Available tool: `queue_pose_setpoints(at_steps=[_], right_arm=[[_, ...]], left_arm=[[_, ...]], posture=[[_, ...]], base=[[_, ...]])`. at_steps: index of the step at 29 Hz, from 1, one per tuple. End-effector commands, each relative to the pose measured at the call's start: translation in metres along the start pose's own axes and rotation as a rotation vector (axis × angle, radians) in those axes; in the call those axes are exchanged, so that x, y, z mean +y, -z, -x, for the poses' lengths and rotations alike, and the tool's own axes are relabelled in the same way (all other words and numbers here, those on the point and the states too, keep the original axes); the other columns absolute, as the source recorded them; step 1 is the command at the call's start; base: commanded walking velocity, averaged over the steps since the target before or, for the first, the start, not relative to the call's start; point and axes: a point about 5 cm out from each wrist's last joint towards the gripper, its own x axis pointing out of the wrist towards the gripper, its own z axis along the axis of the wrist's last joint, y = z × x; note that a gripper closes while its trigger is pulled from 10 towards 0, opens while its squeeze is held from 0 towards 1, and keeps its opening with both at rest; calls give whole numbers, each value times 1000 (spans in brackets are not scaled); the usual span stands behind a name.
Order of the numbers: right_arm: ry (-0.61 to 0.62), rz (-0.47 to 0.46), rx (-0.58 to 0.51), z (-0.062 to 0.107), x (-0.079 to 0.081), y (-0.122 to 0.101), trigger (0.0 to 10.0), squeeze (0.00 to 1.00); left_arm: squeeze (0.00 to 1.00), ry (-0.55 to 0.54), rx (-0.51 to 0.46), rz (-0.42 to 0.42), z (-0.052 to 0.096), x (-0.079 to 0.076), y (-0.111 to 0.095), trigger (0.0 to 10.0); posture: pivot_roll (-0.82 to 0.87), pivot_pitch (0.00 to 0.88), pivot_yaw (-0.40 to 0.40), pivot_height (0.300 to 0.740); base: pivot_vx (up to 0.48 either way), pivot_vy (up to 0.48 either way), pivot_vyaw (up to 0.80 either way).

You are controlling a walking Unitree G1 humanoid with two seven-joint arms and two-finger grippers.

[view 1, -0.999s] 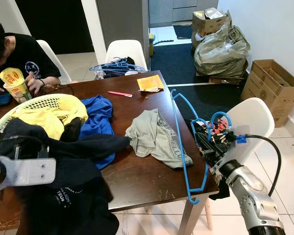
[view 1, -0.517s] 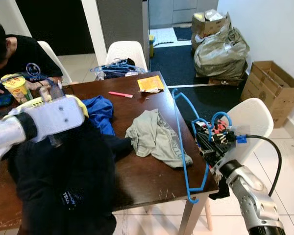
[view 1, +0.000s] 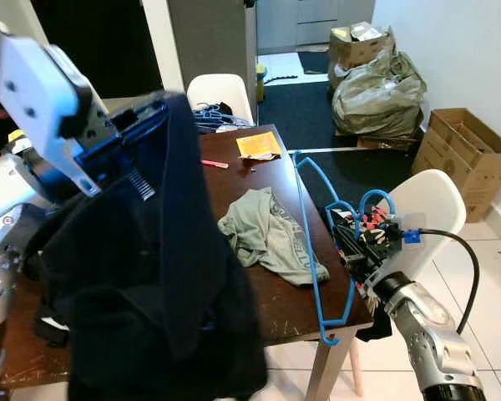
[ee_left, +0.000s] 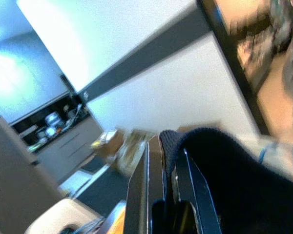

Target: Hang hanger

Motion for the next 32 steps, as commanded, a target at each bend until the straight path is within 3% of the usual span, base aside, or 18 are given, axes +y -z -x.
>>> queue_pose_setpoints(at_steps=[1,5,8,9,10,16,18,26,32], right_arm=[[10,-19,34,2,0,10,10000,0],[8,-26,31,1,0,10,10000,0],[8,-30,28,1,0,11,10000,0],[8,-30,28,1,0,11,10000,0],[10,-34,25,1,0,11,10000,0],[11,-36,22,1,0,11,10000,0],[10,-40,19,1,0,11,10000,0],[3,-81,-1,2,0,11,10000,0],[2,-93,-6,2,-1,11,10000,0]], left_arm=[[0,-10,-58,39,-4,-2,-8,9804],[0,-51,-41,103,-9,-6,4,10000],[0,-93,52,178,-9,-15,29,10000],[0,-93,52,178,-9,-15,29,10000],[0,-116,105,241,-6,-23,43,10000],[0,-119,147,316,-9,-39,57,10000],[0,-92,174,361,-13,-54,68,10000],[0,-63,216,420,-18,-77,83,10000],[0,-65,224,431,-18,-80,86,10000]], posture=[[-32,31,74,740],[-35,28,78,740],[-39,23,88,740],[-39,23,88,740],[-39,23,89,740],[-38,21,90,740],[-38,17,94,740],[-40,11,100,740],[-39,9,99,740]], base=[[0,0,0],[0,0,0],[0,0,0],[0,0,0],[0,0,0],[0,0,0],[-347,0,0],[-356,0,0],[-363,0,0]])
